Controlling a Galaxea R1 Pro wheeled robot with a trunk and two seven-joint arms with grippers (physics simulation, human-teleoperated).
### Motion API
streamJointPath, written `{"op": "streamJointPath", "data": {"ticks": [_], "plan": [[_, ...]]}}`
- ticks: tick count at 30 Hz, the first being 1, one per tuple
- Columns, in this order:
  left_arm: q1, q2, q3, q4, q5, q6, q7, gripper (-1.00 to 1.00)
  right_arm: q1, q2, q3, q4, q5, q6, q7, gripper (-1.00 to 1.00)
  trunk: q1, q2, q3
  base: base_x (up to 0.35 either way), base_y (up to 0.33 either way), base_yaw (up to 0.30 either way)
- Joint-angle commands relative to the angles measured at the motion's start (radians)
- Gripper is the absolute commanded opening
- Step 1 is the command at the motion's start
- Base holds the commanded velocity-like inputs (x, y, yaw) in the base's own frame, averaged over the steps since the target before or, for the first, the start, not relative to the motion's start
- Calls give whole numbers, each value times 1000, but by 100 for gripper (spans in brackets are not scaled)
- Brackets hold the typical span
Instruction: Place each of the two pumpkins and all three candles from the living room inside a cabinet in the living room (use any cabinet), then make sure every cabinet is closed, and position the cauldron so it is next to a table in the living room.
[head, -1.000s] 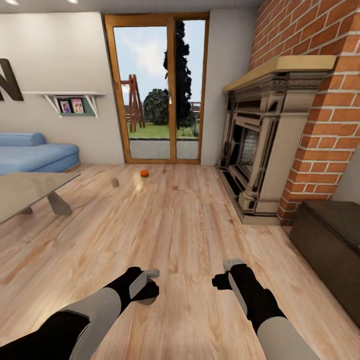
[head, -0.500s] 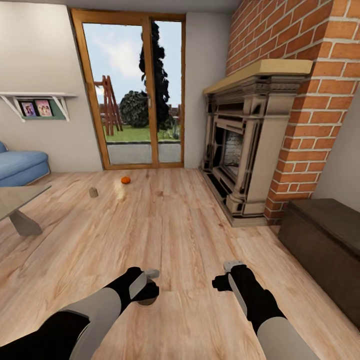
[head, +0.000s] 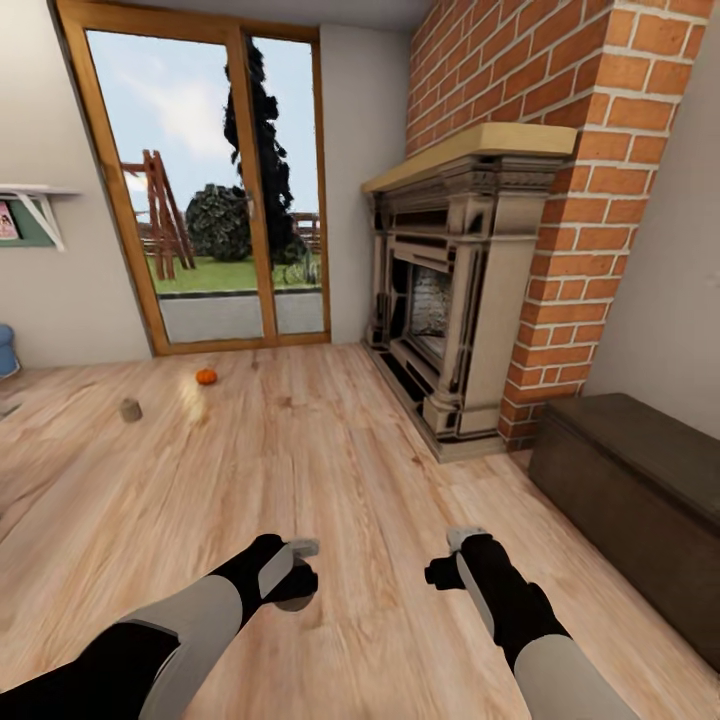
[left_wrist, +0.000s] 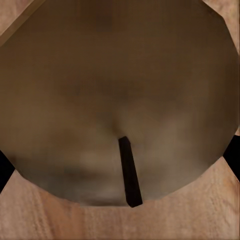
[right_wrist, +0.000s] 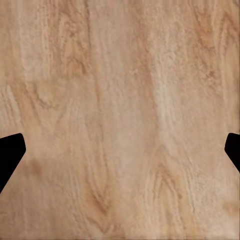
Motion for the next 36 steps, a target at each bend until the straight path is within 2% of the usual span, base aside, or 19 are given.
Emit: {"op": "streamJointPath", "data": {"ticks": [1, 9, 17, 24, 36], "plan": [[0, 0, -7, -3, 10, 5, 7, -100, -1, 0, 2, 9, 8, 5, 1, 100, 0, 0, -1, 291, 162, -290], [1, 0, -7, -3, 10, 5, 6, -100, -3, 0, 0, 26, 6, 5, 1, 100, 0, 0, 0, 293, 162, -293], [1, 0, -7, -3, 10, 5, 6, -100, -3, 0, -33, 27, 7, 5, 1, 100, 0, 0, -1, 293, 178, -293], [1, 0, -7, -3, 10, 5, 6, -100, -3, 1, -35, 27, 6, 4, 1, 100, 0, 0, -5, 293, 183, -289], [1, 0, -7, -3, 10, 4, 6, -100, -5, -1, -37, 27, 6, 5, 1, 100, 0, 0, -10, 270, 170, -126]]}}
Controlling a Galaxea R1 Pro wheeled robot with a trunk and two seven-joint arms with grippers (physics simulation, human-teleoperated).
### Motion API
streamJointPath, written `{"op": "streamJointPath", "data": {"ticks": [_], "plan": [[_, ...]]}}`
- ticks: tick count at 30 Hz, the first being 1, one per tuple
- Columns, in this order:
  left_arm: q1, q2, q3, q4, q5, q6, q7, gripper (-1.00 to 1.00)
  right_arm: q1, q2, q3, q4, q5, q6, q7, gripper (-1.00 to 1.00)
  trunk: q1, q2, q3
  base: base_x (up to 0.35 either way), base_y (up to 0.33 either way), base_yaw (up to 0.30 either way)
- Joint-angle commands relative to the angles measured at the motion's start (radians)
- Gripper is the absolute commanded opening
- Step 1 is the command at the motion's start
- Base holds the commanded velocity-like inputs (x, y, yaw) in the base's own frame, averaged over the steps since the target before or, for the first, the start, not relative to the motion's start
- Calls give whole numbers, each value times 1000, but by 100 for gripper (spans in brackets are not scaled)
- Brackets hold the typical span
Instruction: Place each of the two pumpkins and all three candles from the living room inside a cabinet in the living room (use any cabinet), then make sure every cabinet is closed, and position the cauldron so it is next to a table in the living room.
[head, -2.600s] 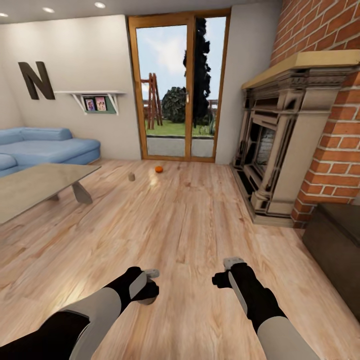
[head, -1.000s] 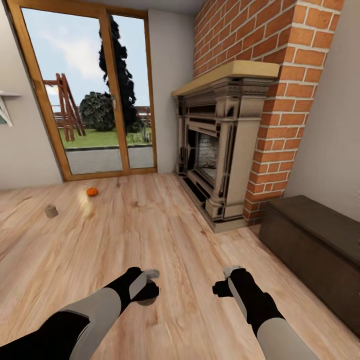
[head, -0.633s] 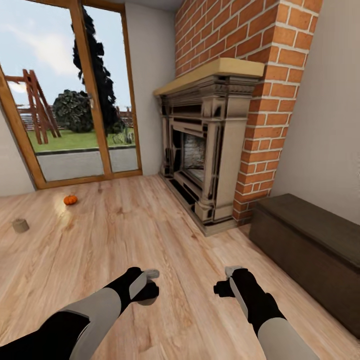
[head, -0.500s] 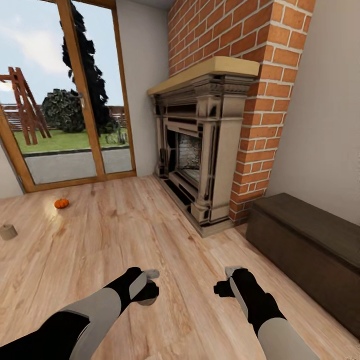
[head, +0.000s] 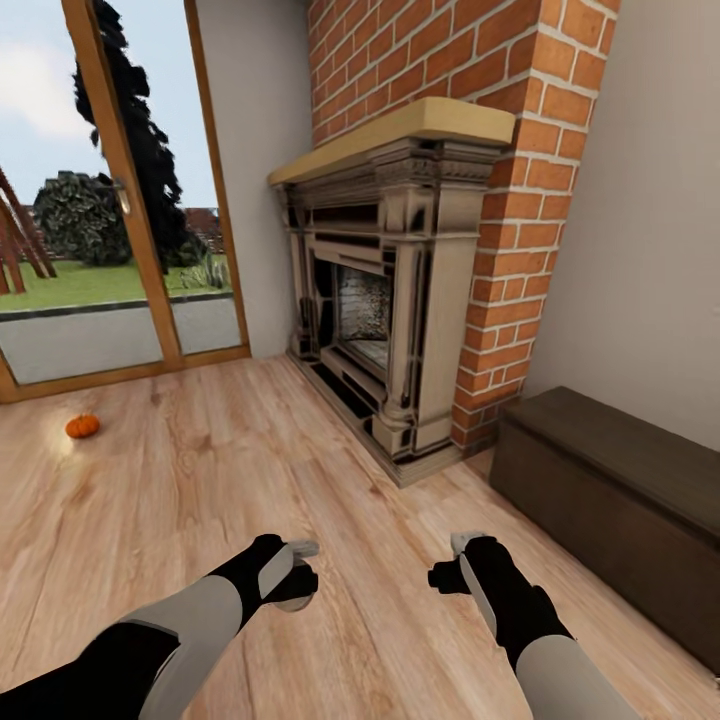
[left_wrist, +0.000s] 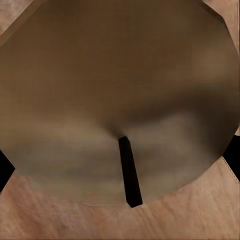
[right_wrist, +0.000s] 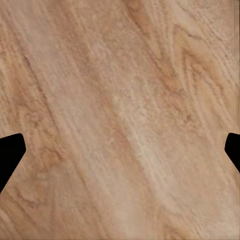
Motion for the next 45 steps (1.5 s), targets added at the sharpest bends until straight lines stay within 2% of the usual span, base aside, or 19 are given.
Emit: {"op": "streamJointPath", "data": {"ticks": [1, 30, 45], "plan": [[0, 0, -8, -3, 10, 5, 7, -100, -1, 1, 0, -1, 7, 5, 1, 100, 0, 0, -2, 98, 48, -255], [0, 0, -9, -3, 10, 3, 7, -100, -1, 0, 0, 2, 7, 5, 2, 100, 0, 0, -16, 5, 2, -278], [0, 0, -9, -3, 10, 3, 7, -100, -1, 1, 0, 2, 7, 5, 2, 100, 0, 0, -8, 0, 0, -286]]}}
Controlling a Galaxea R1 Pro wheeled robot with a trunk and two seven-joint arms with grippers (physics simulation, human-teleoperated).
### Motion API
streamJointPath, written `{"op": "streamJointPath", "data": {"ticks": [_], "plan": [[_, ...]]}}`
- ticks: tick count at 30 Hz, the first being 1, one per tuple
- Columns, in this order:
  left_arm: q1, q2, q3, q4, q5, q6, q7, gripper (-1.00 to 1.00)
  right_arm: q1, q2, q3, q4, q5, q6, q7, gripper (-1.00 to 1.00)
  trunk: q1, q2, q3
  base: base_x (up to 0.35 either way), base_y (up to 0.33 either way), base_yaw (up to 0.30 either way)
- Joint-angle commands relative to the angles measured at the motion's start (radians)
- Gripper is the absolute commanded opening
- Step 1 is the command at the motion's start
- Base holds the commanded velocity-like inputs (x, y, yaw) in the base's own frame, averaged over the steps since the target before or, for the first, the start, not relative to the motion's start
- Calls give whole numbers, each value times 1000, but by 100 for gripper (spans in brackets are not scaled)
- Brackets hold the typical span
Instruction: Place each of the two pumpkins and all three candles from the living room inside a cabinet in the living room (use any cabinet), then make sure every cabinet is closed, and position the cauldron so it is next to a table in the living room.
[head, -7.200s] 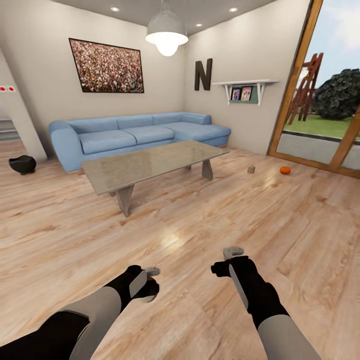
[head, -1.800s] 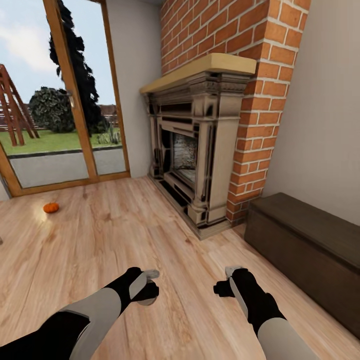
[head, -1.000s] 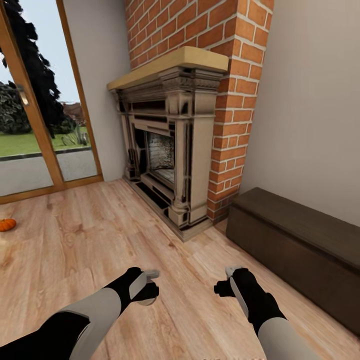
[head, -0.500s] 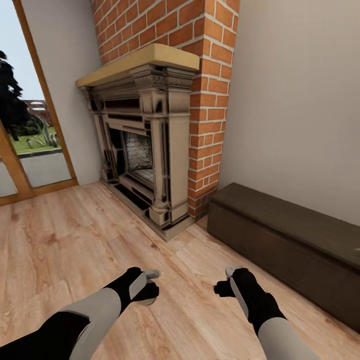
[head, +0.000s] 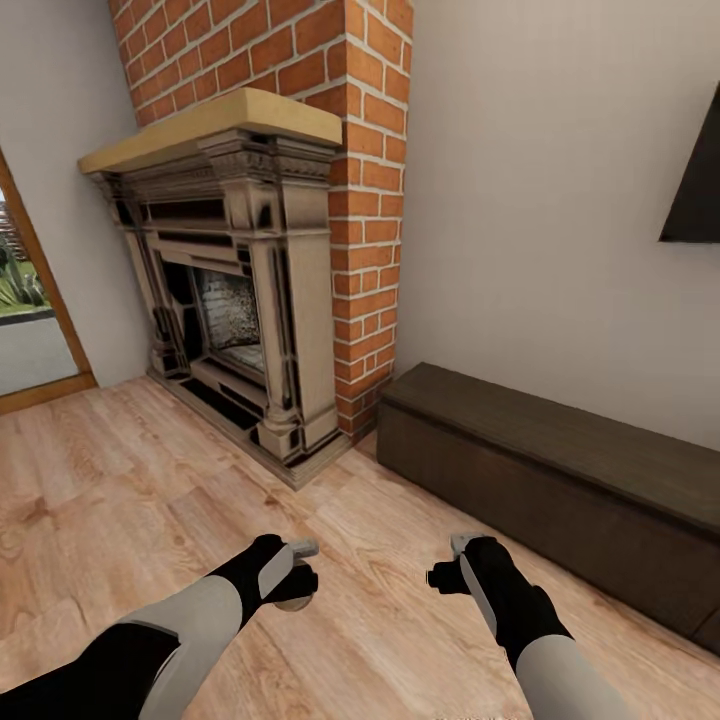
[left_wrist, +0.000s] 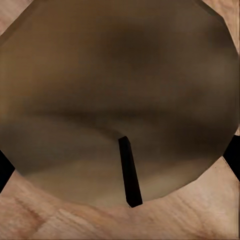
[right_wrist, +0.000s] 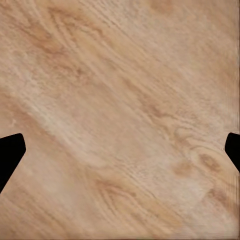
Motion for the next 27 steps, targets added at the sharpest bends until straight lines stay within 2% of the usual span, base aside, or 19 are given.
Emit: {"op": "streamJointPath", "data": {"ticks": [1, 20, 27], "plan": [[0, 0, -7, -3, 10, 5, 7, -100, -1, 1, 0, -1, 8, 5, 2, 100, 0, 0, 0, 0, 0, -272], [0, 0, -7, -3, 10, 5, 7, -100, -1, 3, 1, 13, 8, 3, 2, 100, 0, 0, 18, 0, 0, -263], [0, 0, -7, -3, 10, 5, 7, -100, -1, 3, 2, 13, 7, 4, 2, 100, 0, 0, 22, 0, 0, -82]]}}
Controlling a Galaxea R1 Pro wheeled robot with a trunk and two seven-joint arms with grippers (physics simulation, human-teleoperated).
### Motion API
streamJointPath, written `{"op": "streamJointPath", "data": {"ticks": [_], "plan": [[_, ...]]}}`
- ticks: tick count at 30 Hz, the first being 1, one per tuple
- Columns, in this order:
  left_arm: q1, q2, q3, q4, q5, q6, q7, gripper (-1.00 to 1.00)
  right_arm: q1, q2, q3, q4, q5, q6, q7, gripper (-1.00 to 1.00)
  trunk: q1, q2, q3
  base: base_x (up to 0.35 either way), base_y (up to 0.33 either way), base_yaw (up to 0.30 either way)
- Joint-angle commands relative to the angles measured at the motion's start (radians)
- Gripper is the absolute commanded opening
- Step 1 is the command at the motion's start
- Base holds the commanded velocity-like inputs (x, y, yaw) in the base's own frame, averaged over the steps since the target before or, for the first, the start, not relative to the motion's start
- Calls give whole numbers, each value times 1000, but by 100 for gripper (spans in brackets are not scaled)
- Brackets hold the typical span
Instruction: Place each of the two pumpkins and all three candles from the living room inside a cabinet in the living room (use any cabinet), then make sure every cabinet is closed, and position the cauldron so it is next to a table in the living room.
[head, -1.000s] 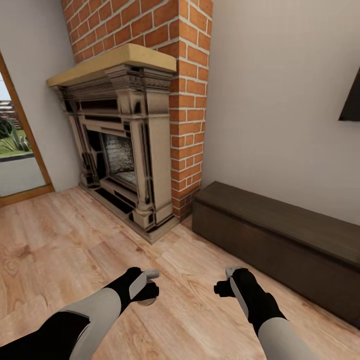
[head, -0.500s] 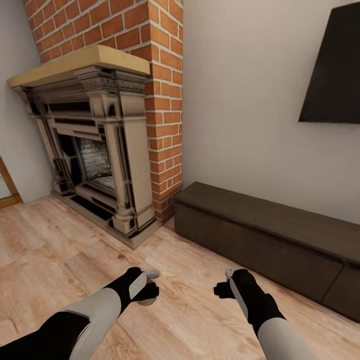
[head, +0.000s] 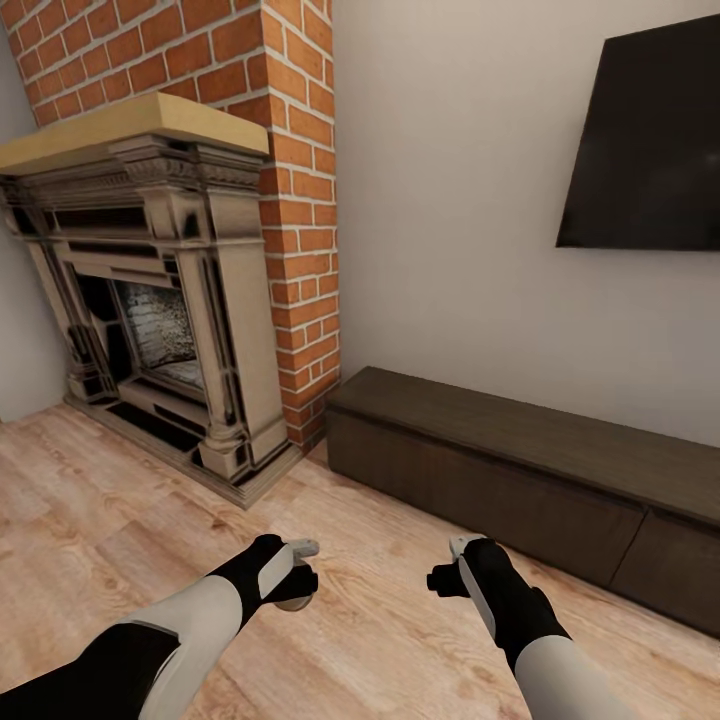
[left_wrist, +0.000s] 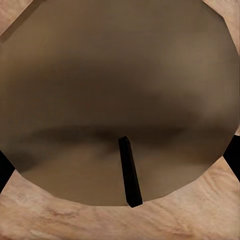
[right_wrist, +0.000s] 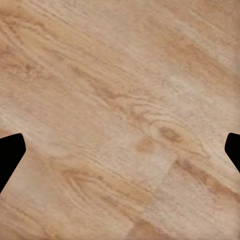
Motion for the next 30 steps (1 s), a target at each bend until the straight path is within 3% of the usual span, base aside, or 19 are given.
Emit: {"op": "streamJointPath", "data": {"ticks": [1, 13, 25, 30], "plan": [[0, 0, -7, -2, 11, 4, 7, -100, 0, 0, 0, -1, 7, 5, 2, 100, 0, 0, -1, 0, 0, -9], [0, -1, -7, -2, 9, 4, 7, -100, 0, 0, 3, -1, 8, 2, 2, 100, 0, 0, -1, 0, 0, -2], [0, -1, -7, -2, 9, 5, 7, -100, 0, 2, 5, -1, 6, -56, 5, 100, 0, 0, -1, 0, 0, -1], [0, -1, -7, -2, 9, 5, 6, -100, 0, 0, 2, -1, 6, -56, 4, 100, 0, 0, -1, 31, 126, -198]]}}
